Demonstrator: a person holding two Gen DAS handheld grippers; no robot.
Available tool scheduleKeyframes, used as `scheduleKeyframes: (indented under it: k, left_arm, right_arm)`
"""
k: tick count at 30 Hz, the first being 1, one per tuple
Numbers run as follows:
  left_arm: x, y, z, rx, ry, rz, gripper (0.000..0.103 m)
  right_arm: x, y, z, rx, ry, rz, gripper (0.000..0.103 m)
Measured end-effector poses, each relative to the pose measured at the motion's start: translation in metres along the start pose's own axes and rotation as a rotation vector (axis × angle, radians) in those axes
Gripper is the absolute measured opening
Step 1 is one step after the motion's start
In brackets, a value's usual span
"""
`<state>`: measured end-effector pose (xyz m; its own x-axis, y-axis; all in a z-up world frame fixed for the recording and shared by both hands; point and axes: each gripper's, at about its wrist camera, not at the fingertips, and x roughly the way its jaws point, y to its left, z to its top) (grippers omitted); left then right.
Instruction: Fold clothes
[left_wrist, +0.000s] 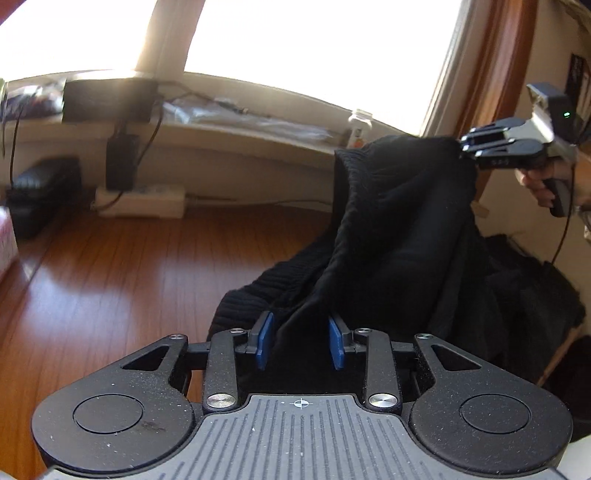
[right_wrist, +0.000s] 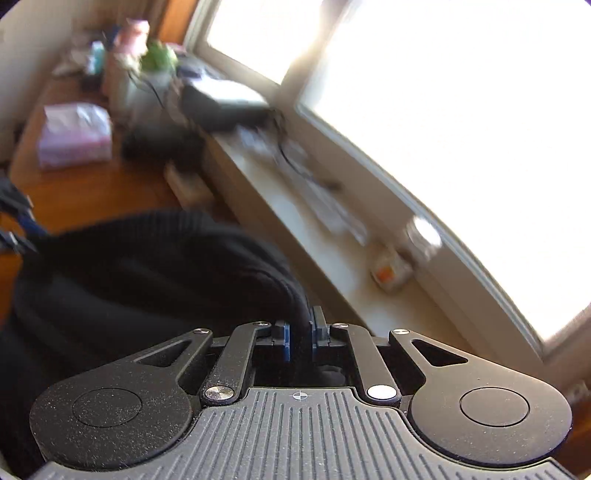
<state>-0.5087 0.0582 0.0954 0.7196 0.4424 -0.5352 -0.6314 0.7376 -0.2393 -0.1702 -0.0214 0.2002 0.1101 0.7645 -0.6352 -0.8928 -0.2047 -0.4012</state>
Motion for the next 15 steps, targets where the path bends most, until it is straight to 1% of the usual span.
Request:
scheduleKeyframes:
  k: [1,3,6,9,12,15]
  left_arm:
    - [-0.001,-0.003,0.003,0.014,-0.008,0.002,0.039]
    - [-0.003,-0.006,0.010,0.023,-0.024,-0.001,0.040]
    - [-0.005,-0.003,0.020,0.017,-0.052,0.013,0.040]
    - [-0.003,0.003,0.030,0.010,-0.077,0.024,0.040]
    - [0.008,0.013,0.036,0.016,-0.072,0.050,0.040]
    - [0.023,0.032,0.034,-0.023,-0.043,0.061,0.039]
  right_arm:
    - [0.004,0.000,-0.008,-0.003,0.014,-0.004,0.010]
    - [0.011,0.001,-0.020,-0.003,0.037,0.006,0.010]
    - [0.018,0.005,-0.031,0.000,0.061,0.014,0.010]
    - [0.023,0.009,-0.051,-0.005,0.109,-0.001,0.010]
    - [0.031,0.000,-0.074,0.036,0.135,-0.007,0.010]
    - [0.036,-0.011,-0.095,0.090,0.145,0.000,0.010]
